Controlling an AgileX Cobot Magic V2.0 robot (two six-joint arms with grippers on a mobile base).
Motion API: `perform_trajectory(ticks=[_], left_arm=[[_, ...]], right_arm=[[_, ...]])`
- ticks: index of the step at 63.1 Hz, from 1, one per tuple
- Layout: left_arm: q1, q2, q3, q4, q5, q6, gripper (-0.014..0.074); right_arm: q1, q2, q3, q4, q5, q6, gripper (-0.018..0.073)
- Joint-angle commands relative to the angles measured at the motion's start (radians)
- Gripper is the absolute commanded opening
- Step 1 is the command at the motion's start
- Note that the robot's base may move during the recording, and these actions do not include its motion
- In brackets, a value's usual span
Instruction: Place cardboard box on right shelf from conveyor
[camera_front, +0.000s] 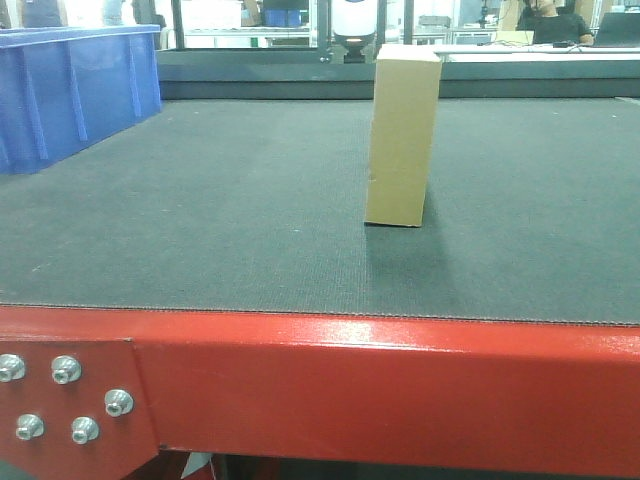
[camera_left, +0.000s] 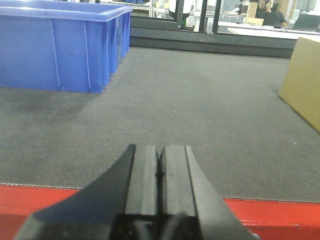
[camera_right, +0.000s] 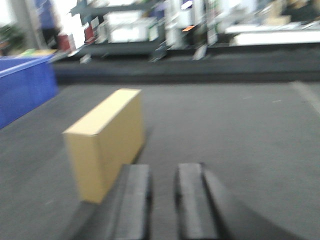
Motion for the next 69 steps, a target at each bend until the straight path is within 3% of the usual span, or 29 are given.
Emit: perform_trajectory(ticks=[1,8,15,24,40,55,69], left_arm=[[0.001,-0.013,-0.003,-0.009,-0.092,-0.007,-0.0119],[0.001,-0.013,-0.003,-0.009,-0.092,-0.007,-0.0119],[0.001,-0.013,-0.003,-0.009,-0.092,-0.007,-0.0119],[0.001,-0.013,-0.003,-0.009,-0.092,-0.007,-0.0119],[0.001,-0.013,-0.003,-0.009,-0.092,-0.007,-0.0119],[0.001,-0.013,-0.003,-0.009,-0.092,-0.007,-0.0119],[0.001,-0.013,-0.003,-0.009,-0.092,-0.007,-0.0119]], right_arm=[[0.077,0.113,-0.097,-0.005,-0.054,-0.018,0.0432],[0.185,0.260,-0.158,-0.011,-0.052,-0.041,0.0547],[0.238,0.407,-0.221,-0.019,-0.034,-0.048,0.0611],[0.241,0.575,-0.361,-0.015,0.070,-0.047,0.0614],[0.241,0.901,-0.765,0.056,0.422,-0.032,0.0614],[0.242,1.193,-1.132,0.055,0.592,0.154,0.0614],[0.249,1.390,-1.356,0.014,0.640,0.262,0.0614]])
